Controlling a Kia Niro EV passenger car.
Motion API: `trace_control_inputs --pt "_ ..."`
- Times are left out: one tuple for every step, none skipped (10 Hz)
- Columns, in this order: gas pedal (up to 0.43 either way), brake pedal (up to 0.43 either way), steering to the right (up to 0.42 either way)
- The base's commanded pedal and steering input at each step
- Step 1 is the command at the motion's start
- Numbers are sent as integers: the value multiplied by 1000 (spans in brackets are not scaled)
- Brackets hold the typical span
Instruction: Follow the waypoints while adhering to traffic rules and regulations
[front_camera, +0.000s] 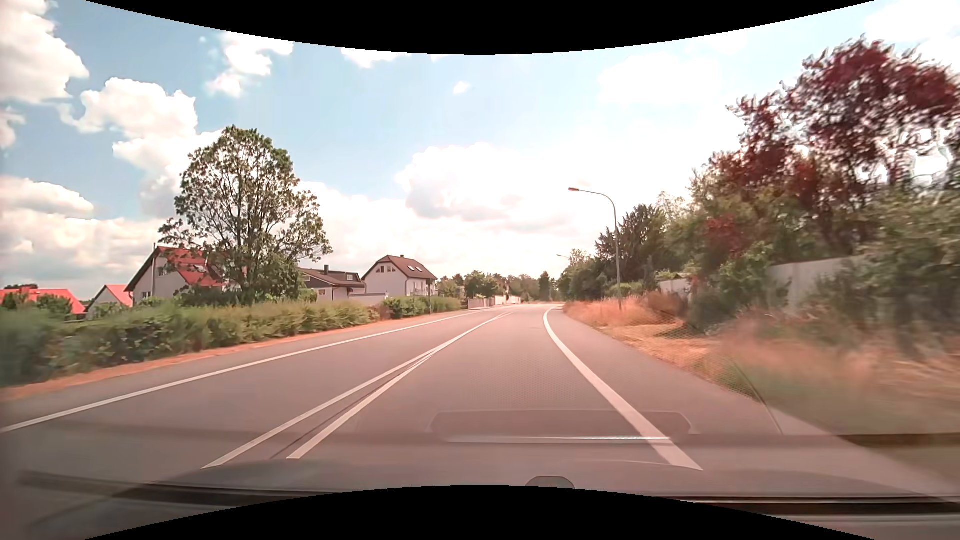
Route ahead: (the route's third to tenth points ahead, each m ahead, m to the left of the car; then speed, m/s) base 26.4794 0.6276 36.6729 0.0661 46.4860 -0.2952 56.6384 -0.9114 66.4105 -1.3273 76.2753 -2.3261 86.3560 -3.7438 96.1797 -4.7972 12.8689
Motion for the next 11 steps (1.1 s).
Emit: trace_control_inputs --pt "39 0 3" --pt "39 0 4" --pt "39 0 4" --pt "39 0 4" --pt "39 0 4" --pt "39 0 4" --pt "39 0 4" --pt "39 0 4" --pt "39 0 4" --pt "39 0 4" --pt "39 0 4"
